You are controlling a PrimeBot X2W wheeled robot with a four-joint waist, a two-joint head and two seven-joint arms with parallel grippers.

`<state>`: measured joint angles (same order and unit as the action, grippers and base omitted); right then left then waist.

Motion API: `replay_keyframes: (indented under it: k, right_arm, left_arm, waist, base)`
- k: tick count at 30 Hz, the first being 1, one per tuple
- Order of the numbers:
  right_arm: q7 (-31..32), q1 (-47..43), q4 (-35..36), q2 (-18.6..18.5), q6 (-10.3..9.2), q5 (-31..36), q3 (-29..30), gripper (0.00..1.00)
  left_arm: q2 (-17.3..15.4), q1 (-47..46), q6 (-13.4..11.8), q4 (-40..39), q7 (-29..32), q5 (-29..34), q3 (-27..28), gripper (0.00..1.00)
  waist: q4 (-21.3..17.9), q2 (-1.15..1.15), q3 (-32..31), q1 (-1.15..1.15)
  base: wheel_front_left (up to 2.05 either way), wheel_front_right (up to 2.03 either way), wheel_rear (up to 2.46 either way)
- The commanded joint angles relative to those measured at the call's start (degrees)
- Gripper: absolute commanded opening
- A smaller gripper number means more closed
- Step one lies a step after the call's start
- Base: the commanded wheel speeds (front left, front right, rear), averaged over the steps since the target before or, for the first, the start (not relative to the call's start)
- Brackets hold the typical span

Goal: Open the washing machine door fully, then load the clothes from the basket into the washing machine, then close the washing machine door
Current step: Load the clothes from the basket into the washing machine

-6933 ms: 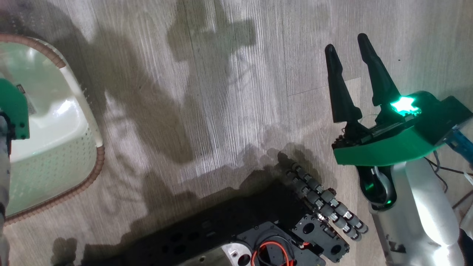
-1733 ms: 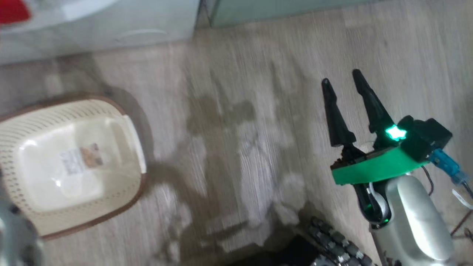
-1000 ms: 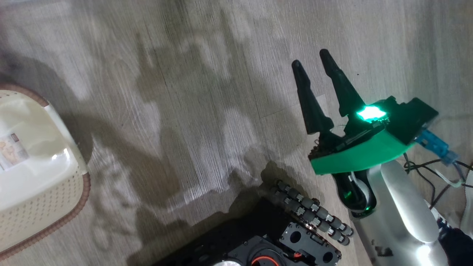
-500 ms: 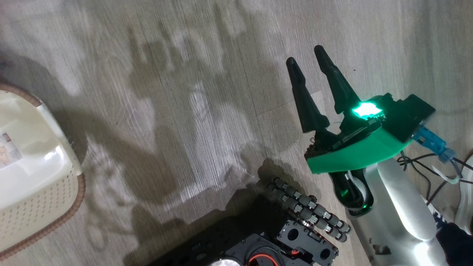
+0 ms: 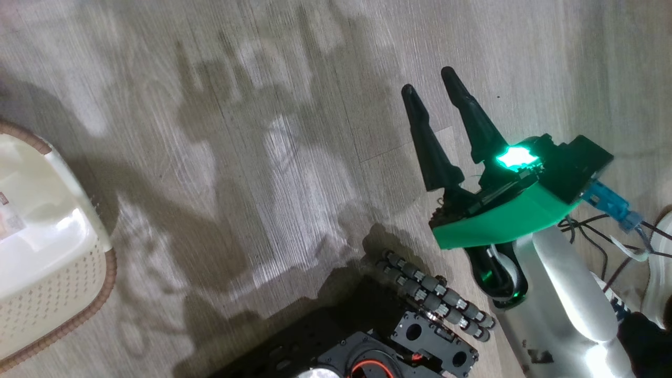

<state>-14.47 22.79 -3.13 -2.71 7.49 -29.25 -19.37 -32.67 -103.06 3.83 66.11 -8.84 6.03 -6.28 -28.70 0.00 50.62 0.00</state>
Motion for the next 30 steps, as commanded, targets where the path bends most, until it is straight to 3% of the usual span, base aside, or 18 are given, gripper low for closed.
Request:
replay_keyframes:
  k: [1, 2, 3, 17, 30]
  right_arm:
    - [-0.53, -1.21, 1.28, -0.17, 0.00, 0.07, -0.91, 1.00]
    - [-0.53, -1.13, 1.25, -0.17, 0.00, 0.08, -0.86, 1.00]
    - [-0.53, -1.07, 1.21, -0.17, 0.00, 0.15, -0.81, 1.00]
    - [-0.53, -0.84, 0.48, -0.17, 0.00, 3.49, 1.70, 1.00]
    - [-0.53, -2.33, -0.09, -0.17, 0.00, 9.37, 6.38, 1.00]
  left_arm:
    - [-1.93, -2.30, -0.35, -1.25, -1.11, -0.37, -0.91, 0.05]
    - [-1.84, -2.48, -0.38, -1.12, -1.66, -0.50, -0.98, 0.41]
    - [-1.75, -2.58, -0.45, -0.88, -2.05, -0.59, -1.08, 1.00]
    - [0.61, 0.42, -0.23, 2.57, -5.37, -3.69, -0.94, 1.00]
    - [6.17, 13.66, 2.69, 1.76, -6.14, -9.96, 0.52, 1.00]
  waist:
    - [0.08, 0.00, -0.05, 0.00]
    - [0.12, 0.00, -0.08, 0.00]
    - [0.19, 0.00, -0.14, 0.00]
    - [3.23, 0.00, -4.36, 0.00]
    - [9.99, 0.00, -13.09, 0.00]
  base:
    - [0.00, 0.00, 0.00]
    - [0.00, 0.00, 0.00]
    - [0.00, 0.00, 0.00]
    - [0.00, 0.00, 0.00]
    - [0.00, 0.00, 0.00]
